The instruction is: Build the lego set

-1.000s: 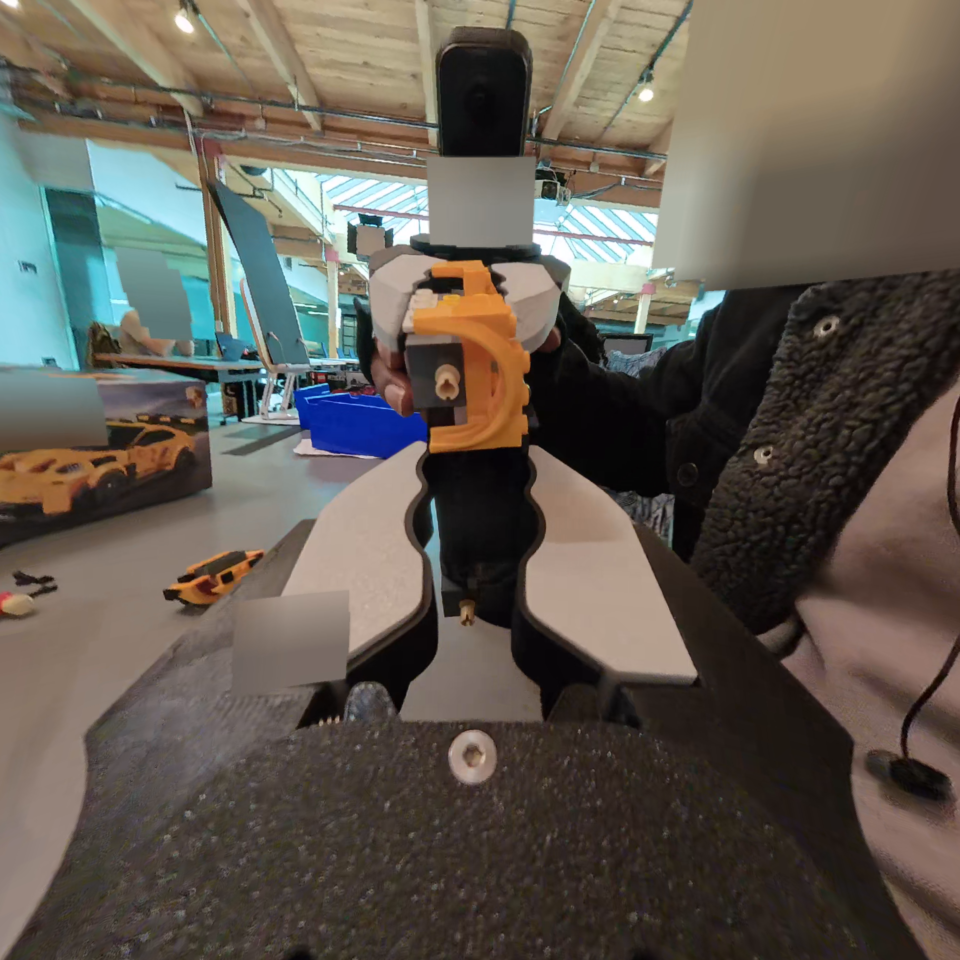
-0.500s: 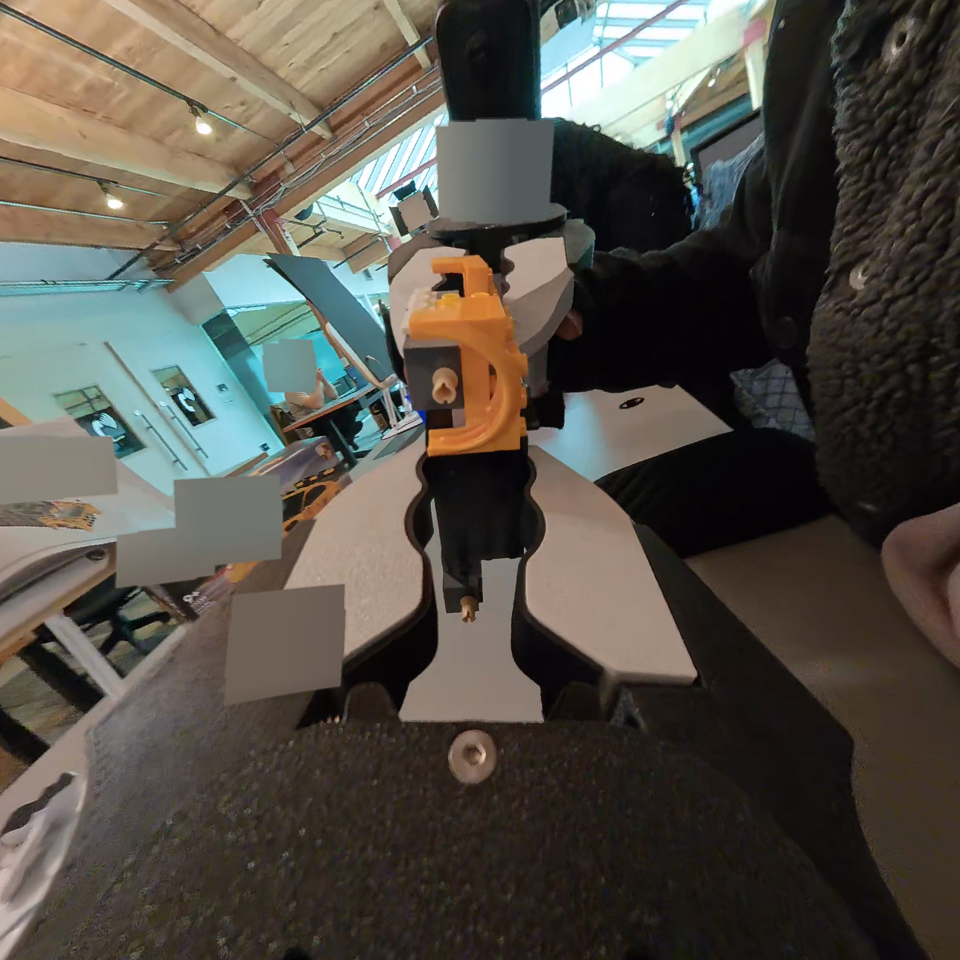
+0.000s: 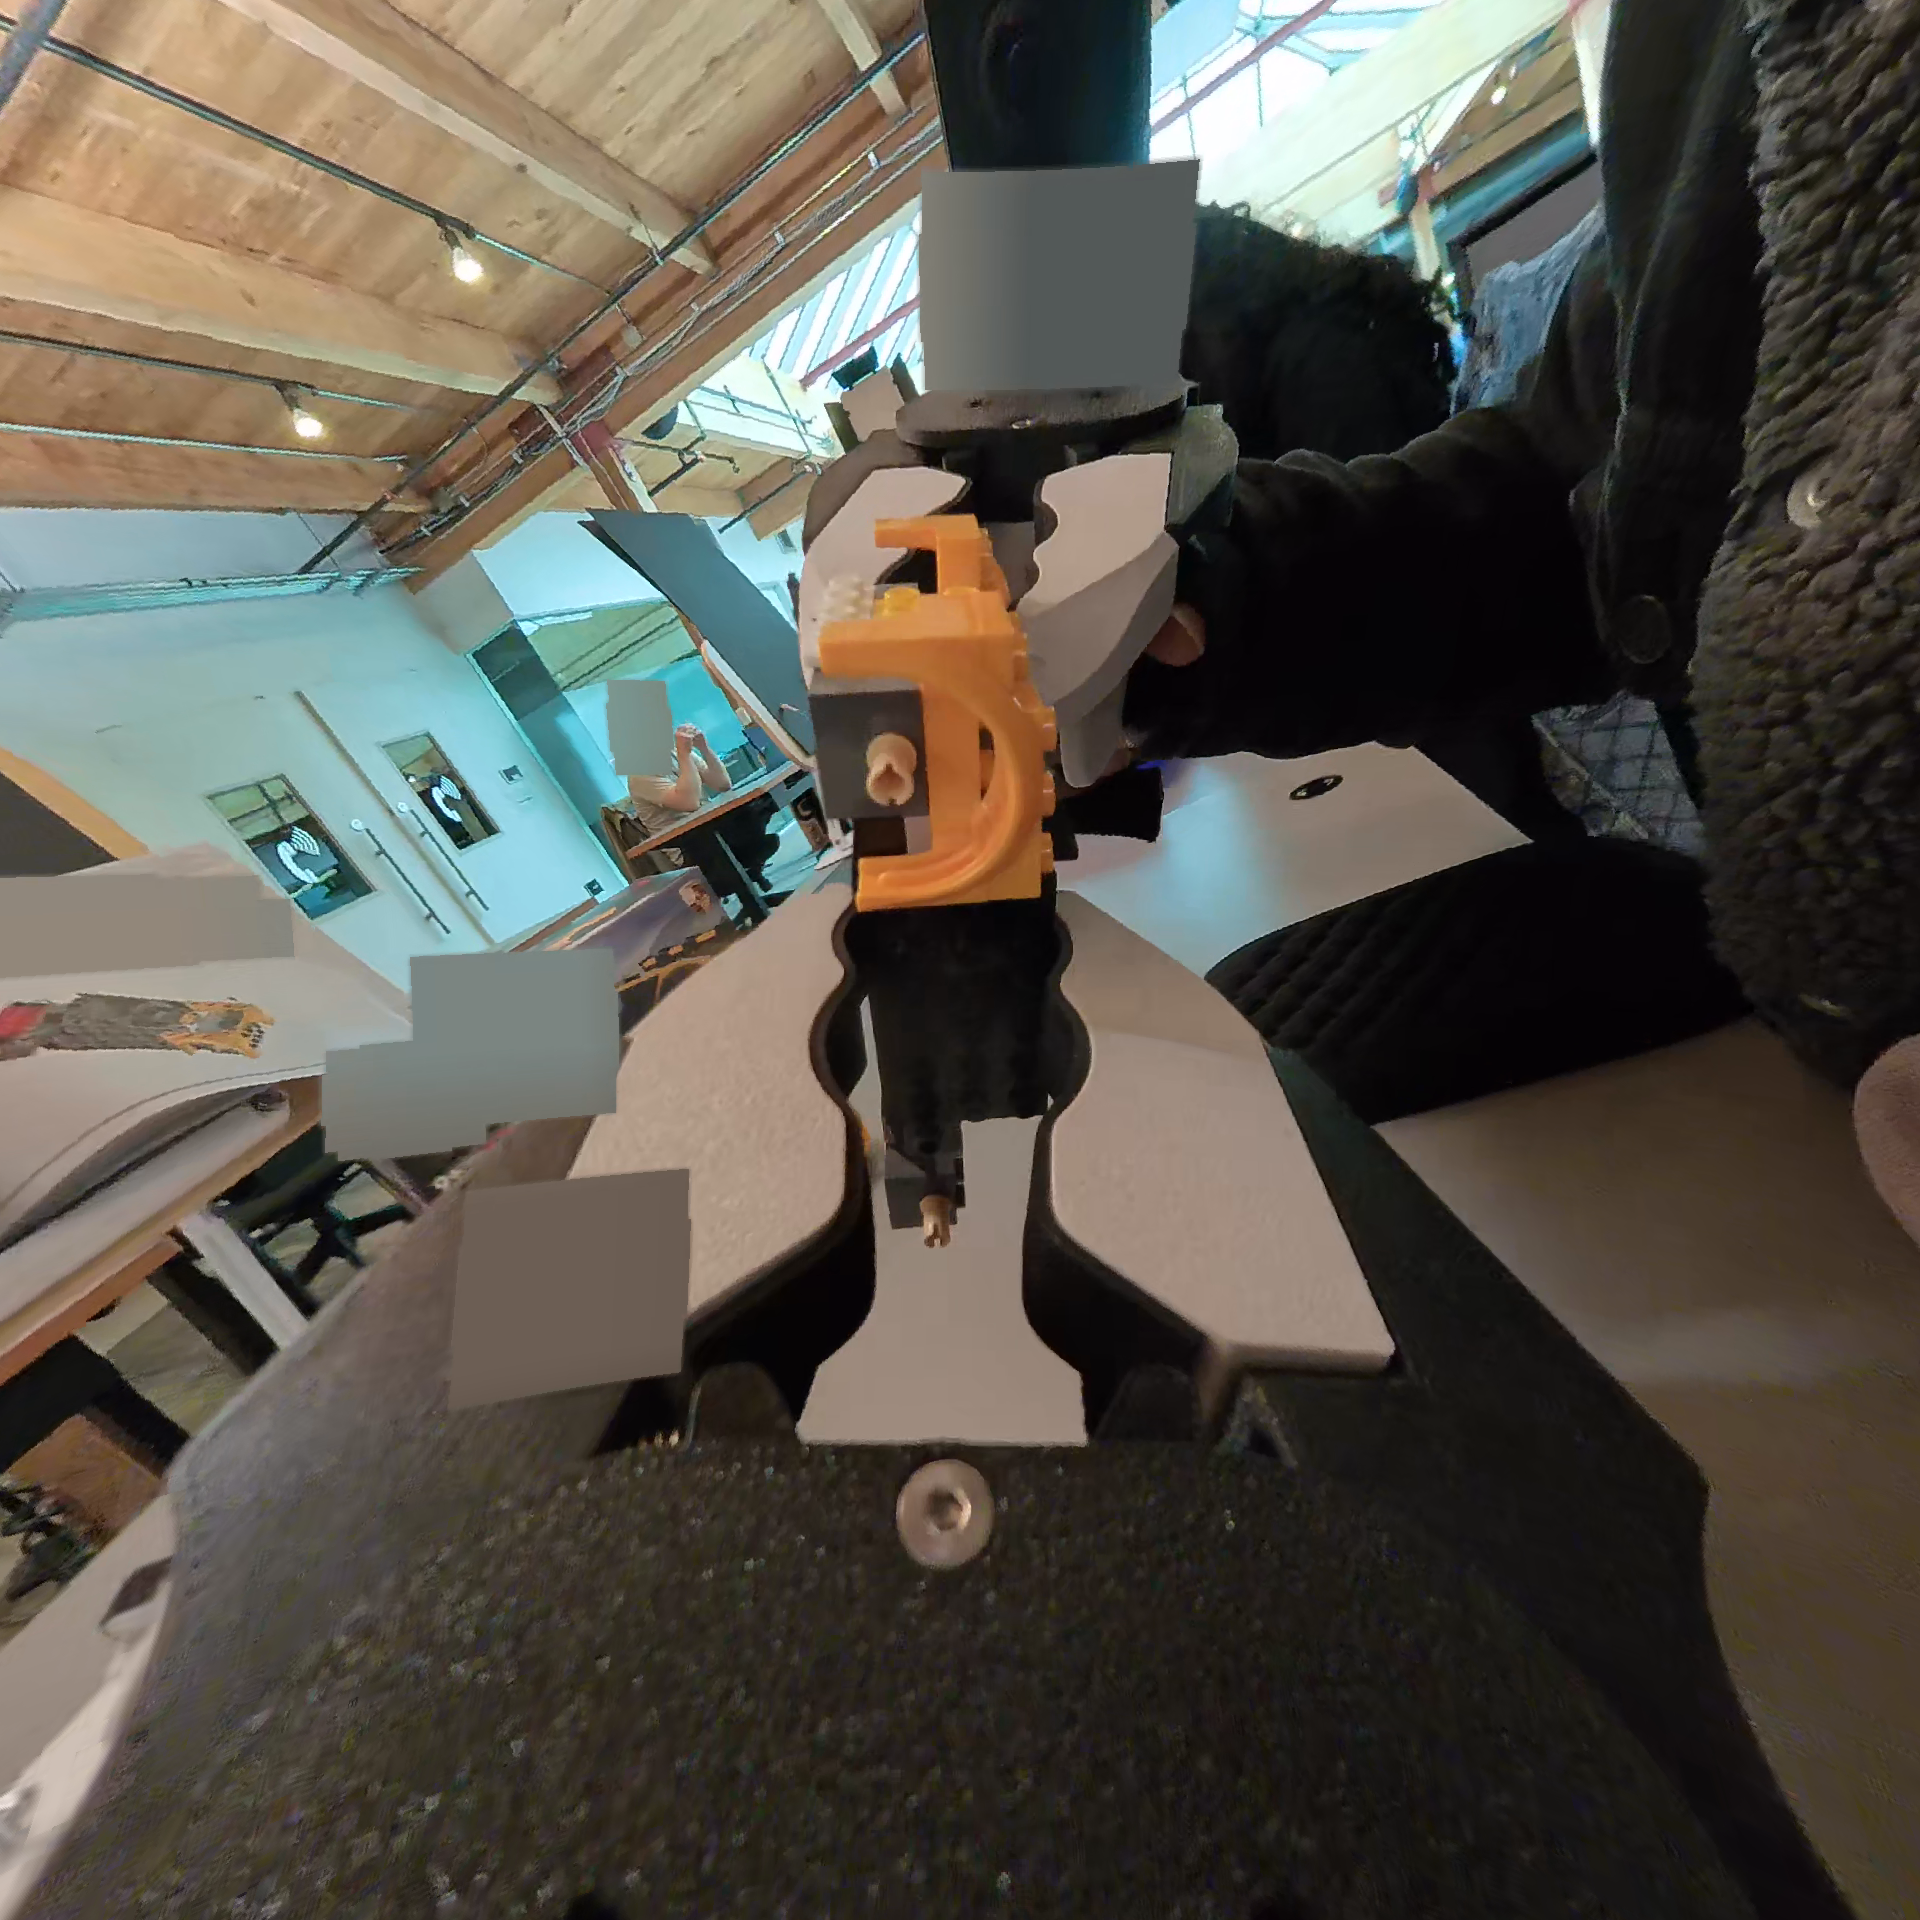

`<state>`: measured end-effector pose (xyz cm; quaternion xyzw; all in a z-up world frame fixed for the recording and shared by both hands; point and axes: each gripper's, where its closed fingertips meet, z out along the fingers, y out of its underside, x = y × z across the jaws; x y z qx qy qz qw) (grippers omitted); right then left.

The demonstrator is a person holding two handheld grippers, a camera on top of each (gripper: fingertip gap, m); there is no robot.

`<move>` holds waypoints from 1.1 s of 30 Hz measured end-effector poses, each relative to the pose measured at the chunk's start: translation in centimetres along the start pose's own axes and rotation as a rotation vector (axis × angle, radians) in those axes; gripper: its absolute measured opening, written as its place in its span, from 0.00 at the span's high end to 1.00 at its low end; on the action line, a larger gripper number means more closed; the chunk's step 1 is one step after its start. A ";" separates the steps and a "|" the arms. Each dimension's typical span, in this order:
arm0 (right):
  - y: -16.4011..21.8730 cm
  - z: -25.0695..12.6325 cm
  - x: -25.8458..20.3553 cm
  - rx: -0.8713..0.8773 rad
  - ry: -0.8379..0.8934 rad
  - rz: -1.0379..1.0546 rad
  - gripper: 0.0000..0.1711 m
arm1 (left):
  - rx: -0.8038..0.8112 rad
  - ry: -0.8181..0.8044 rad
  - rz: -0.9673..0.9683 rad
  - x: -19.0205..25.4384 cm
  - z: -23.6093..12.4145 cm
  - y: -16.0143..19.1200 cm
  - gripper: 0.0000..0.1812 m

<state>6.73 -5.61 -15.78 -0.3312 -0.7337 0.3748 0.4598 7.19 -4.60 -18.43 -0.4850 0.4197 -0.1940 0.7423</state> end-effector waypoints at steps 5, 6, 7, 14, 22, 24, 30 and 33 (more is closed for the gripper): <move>0.4 0.4 0.7 -0.059 0.003 0.091 0.83 | 0.023 0.006 -0.121 -0.2 0.1 0.2 0.84; 0.5 0.4 0.9 -0.067 0.001 0.112 0.82 | 0.028 0.006 -0.142 -0.3 0.1 0.3 0.83; 0.5 0.5 1.0 -0.072 0.002 0.132 0.82 | 0.033 0.008 -0.171 -0.4 0.1 0.3 0.84; 0.6 0.6 1.9 -0.099 -0.067 0.303 0.82 | 0.063 0.038 -0.345 -0.8 0.0 0.7 0.83; 0.2 0.7 2.2 -0.070 -0.109 0.359 0.86 | 0.050 0.038 -0.347 -0.8 0.0 1.1 0.84; 0.1 0.7 2.2 -0.055 -0.102 0.359 0.86 | 0.050 0.033 -0.344 -0.9 0.0 1.1 0.84; 0.2 0.8 2.2 -0.070 -0.058 0.340 0.86 | 0.034 0.033 -0.354 -0.8 0.2 1.5 0.84; 0.3 0.8 2.5 -0.094 -0.026 0.340 0.86 | 0.031 0.025 -0.376 -1.0 0.1 1.6 0.84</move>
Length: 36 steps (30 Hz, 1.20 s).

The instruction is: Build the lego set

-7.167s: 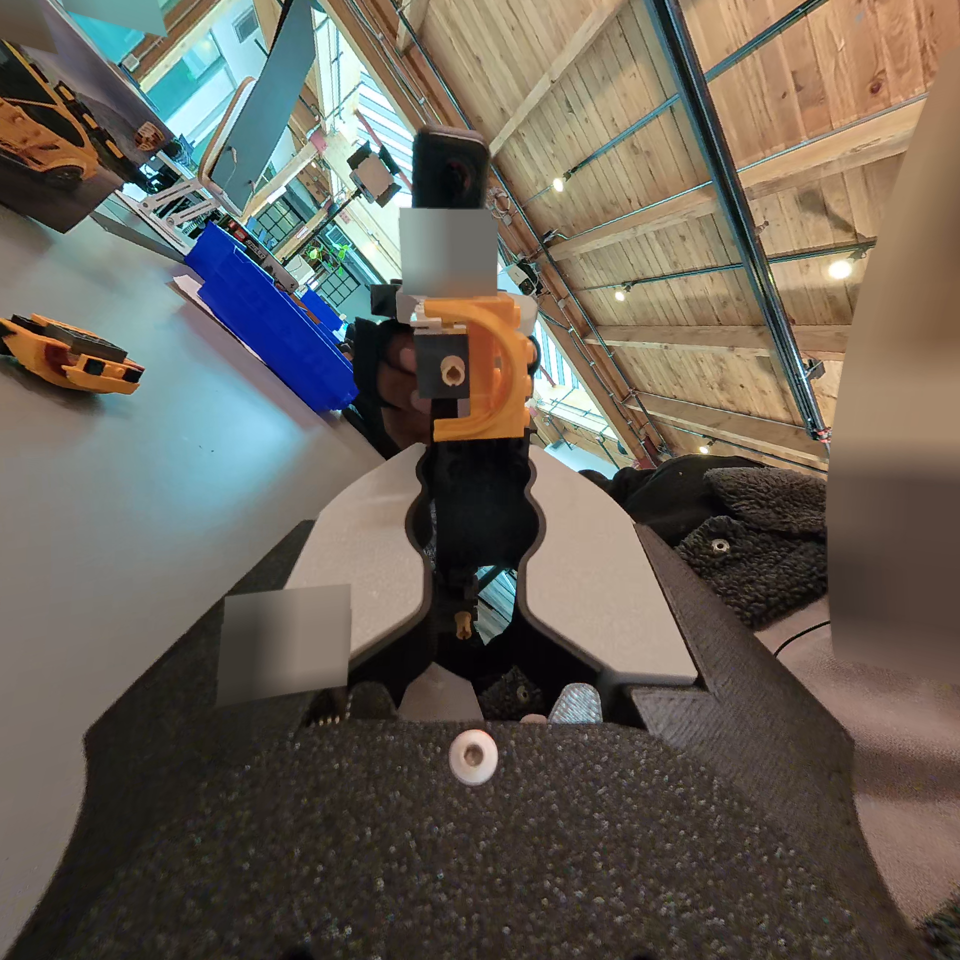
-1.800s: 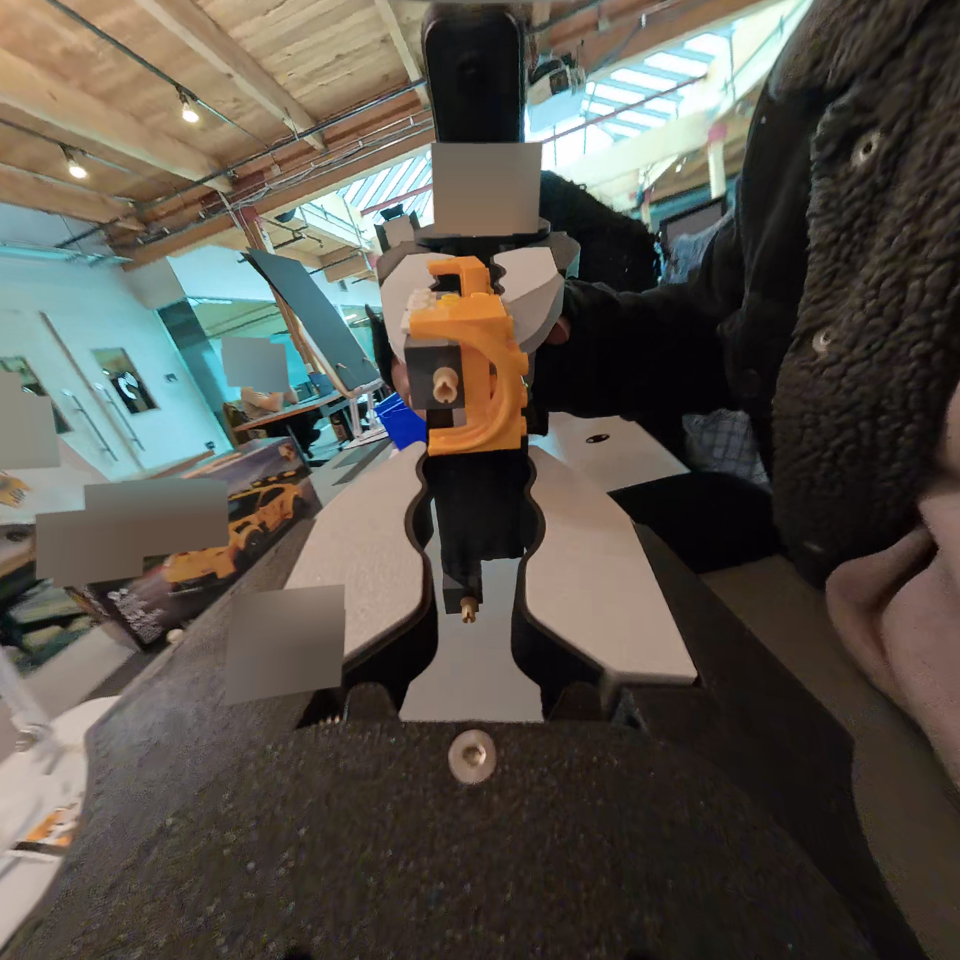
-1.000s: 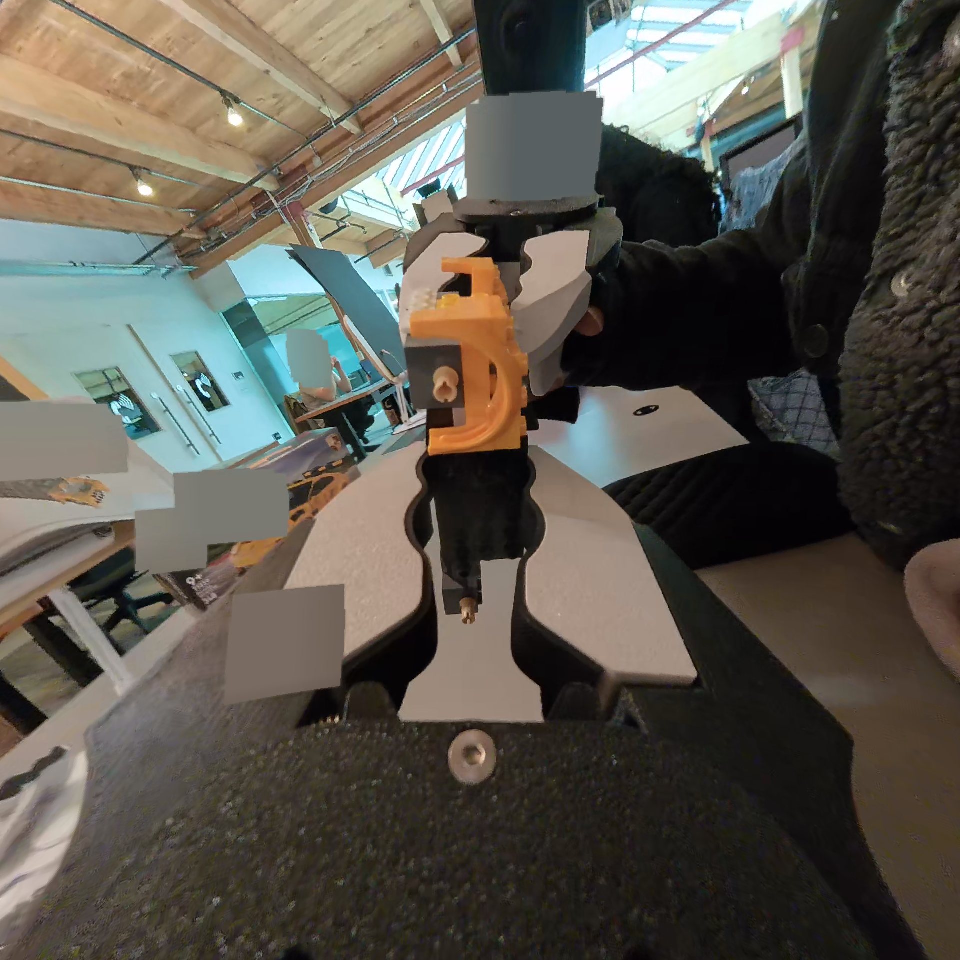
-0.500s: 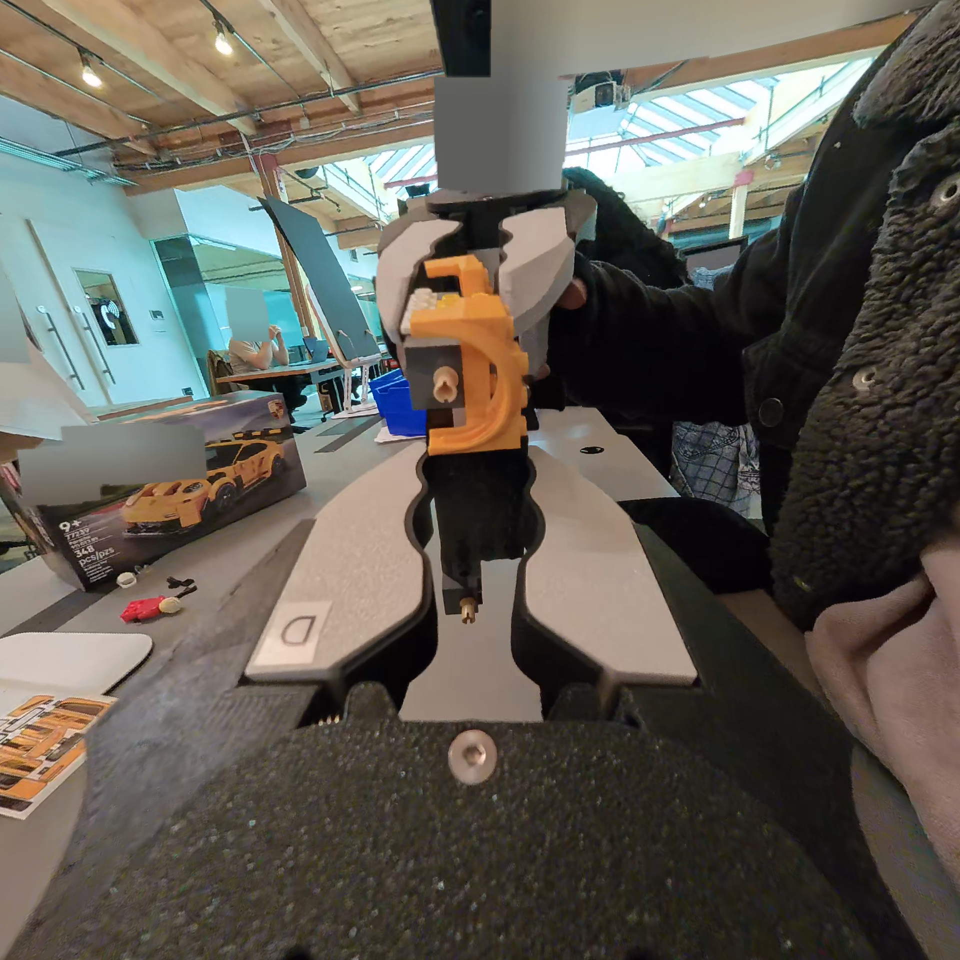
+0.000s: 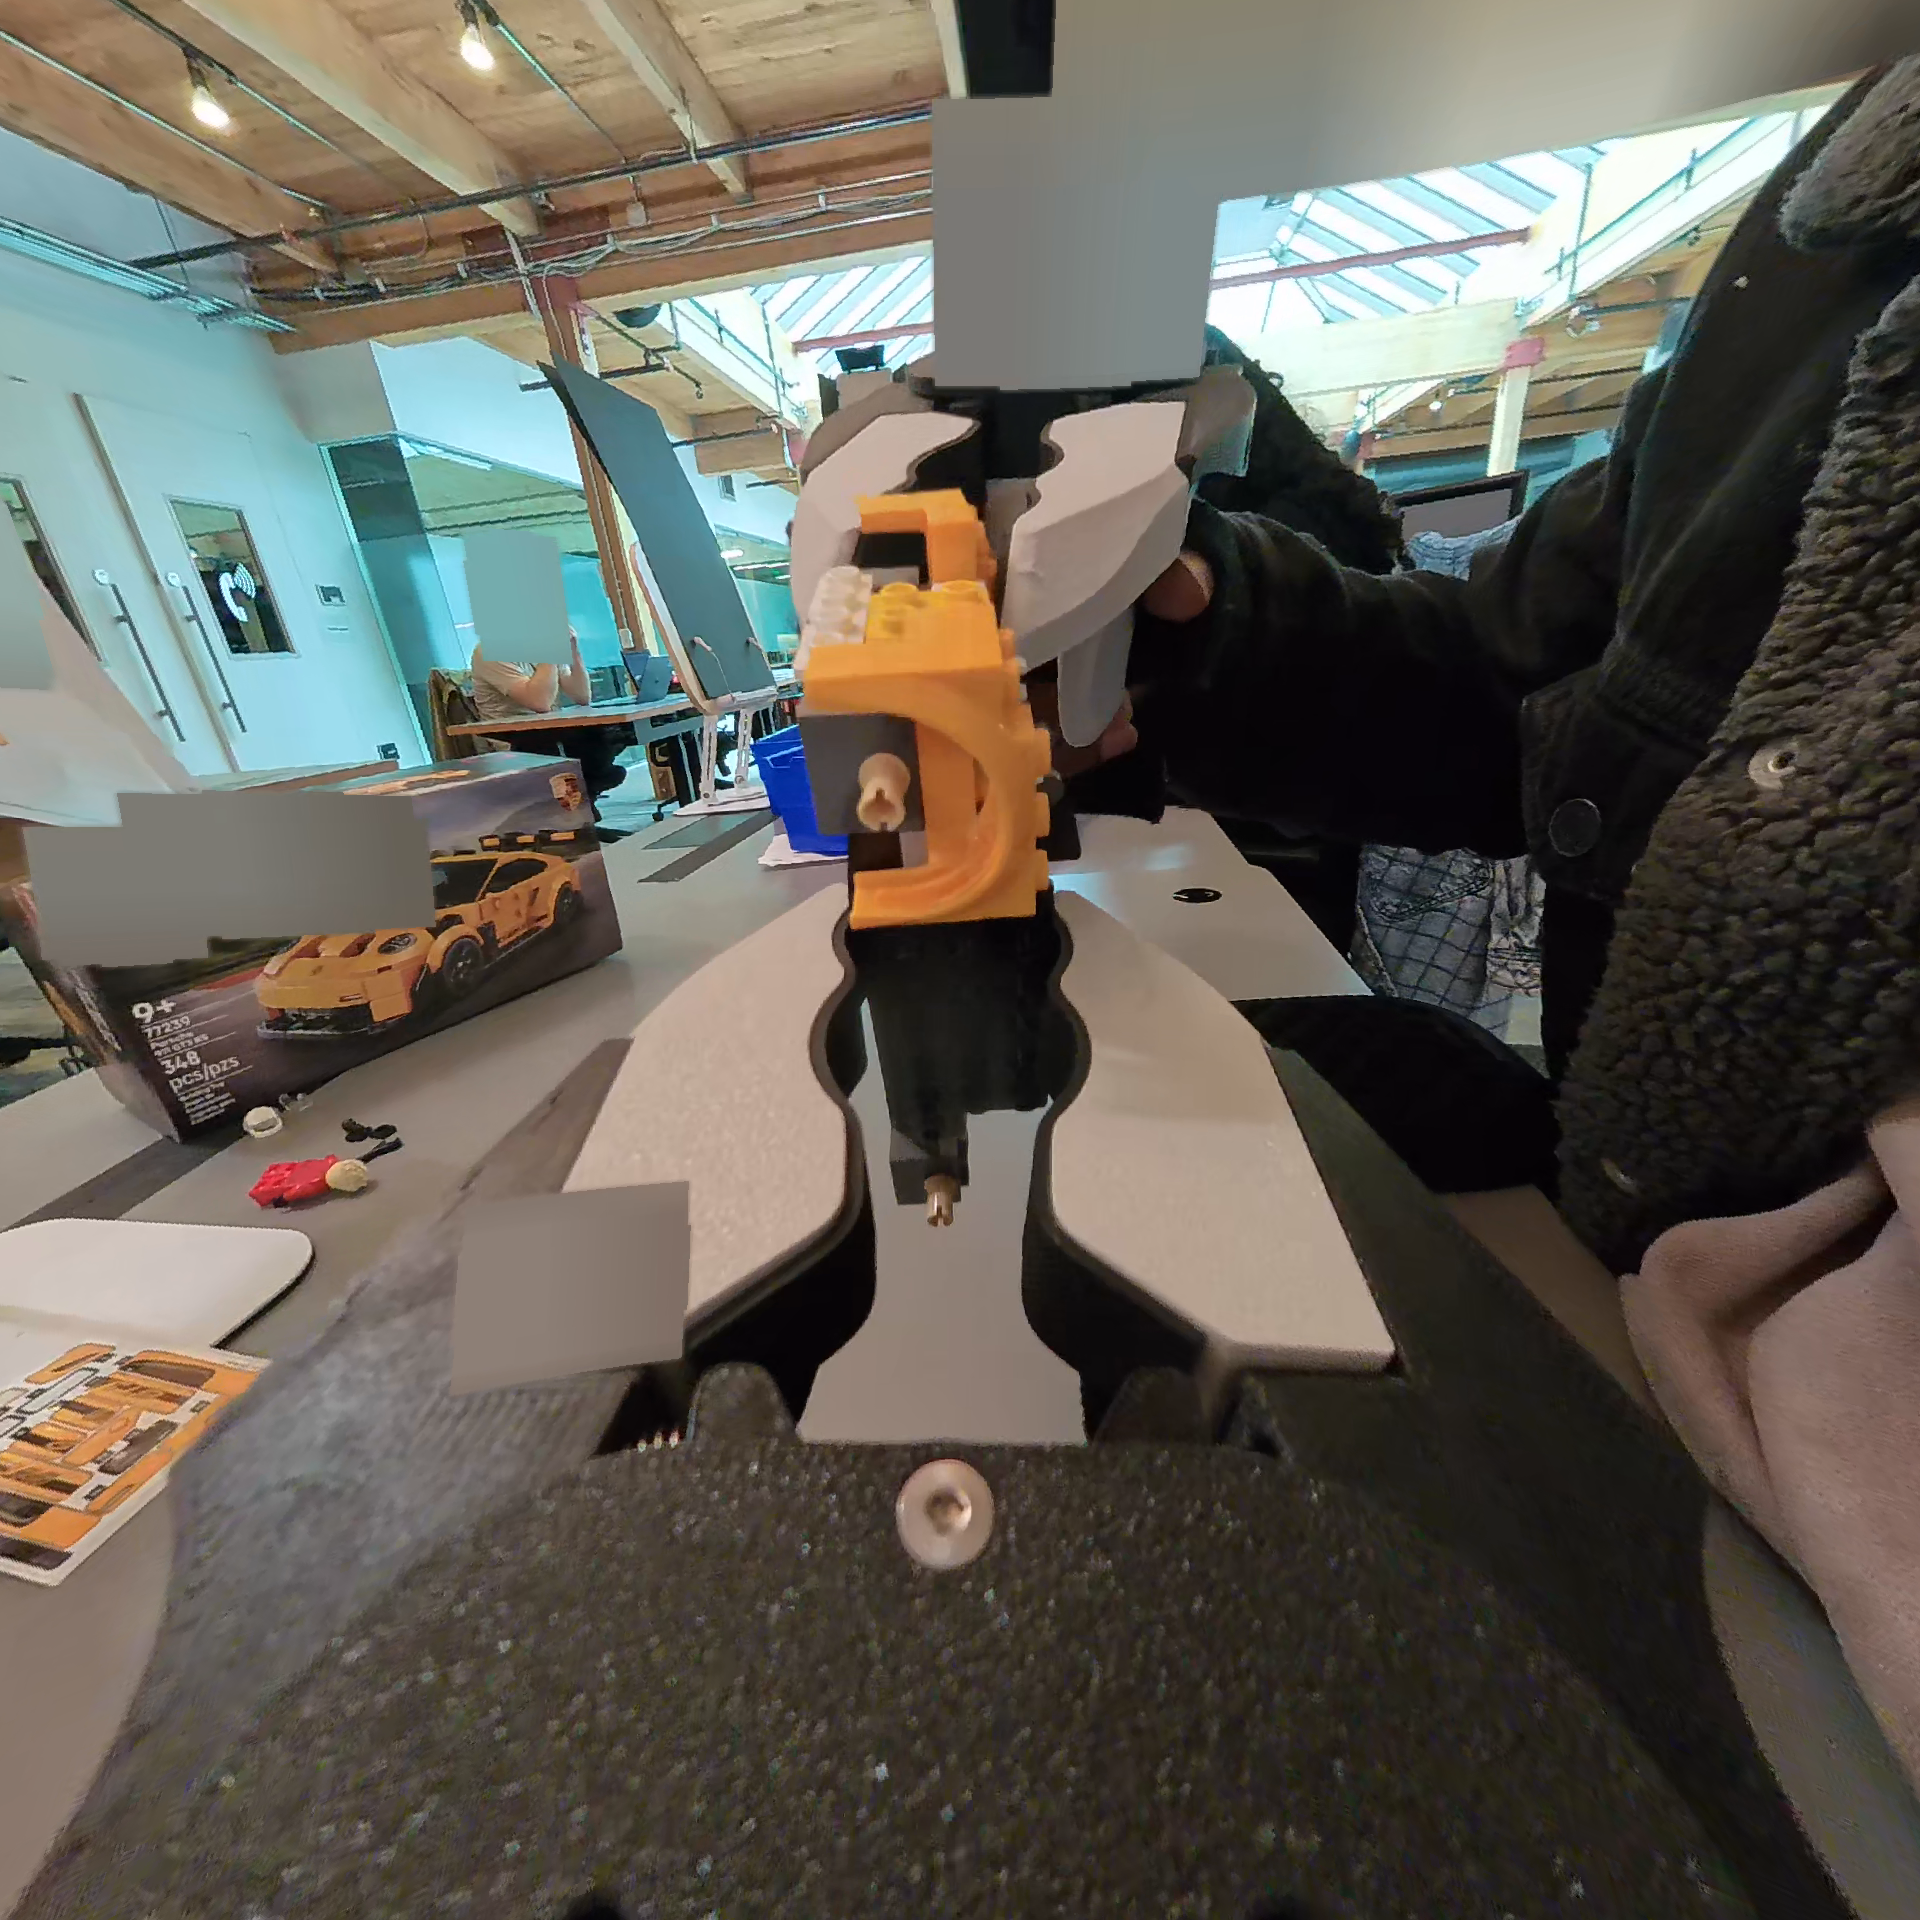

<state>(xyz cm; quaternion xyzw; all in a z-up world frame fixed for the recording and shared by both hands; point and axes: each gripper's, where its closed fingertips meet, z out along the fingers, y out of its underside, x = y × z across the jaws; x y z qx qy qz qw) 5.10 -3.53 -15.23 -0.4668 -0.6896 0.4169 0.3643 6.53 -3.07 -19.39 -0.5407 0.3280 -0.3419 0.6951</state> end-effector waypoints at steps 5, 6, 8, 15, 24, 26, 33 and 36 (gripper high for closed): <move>0.0 0.0 0.8 -0.026 0.032 0.053 0.84 | 0.020 -0.005 -0.108 -0.4 0.1 -0.1 0.84; 0.0 0.0 1.0 -0.031 0.044 0.060 0.84 | 0.025 -0.007 -0.141 -0.5 0.1 0.0 0.83; 0.0 0.0 1.4 -0.044 0.060 0.077 0.84 | 0.045 -0.006 -0.209 -0.7 0.1 -0.1 0.84; -0.4 -0.3 2.1 -0.029 0.026 0.166 0.81 | 0.071 -0.002 -0.294 -1.1 0.0 -0.2 0.84; -0.6 -0.3 1.5 -0.072 -0.127 0.228 0.75 | 0.074 -0.003 -0.308 -1.3 -0.1 -0.1 0.84; -0.4 -0.5 1.8 -0.074 -0.156 0.216 0.75 | 0.074 0.007 -0.301 -1.1 -0.1 -0.1 0.84; 0.1 0.0 0.1 -0.058 -0.299 0.178 0.80 | 0.048 0.032 -0.207 -0.1 0.2 -0.1 0.83; 0.1 0.0 -0.2 -0.046 -0.316 0.164 0.83 | 0.036 0.041 -0.175 0.2 0.4 0.0 0.83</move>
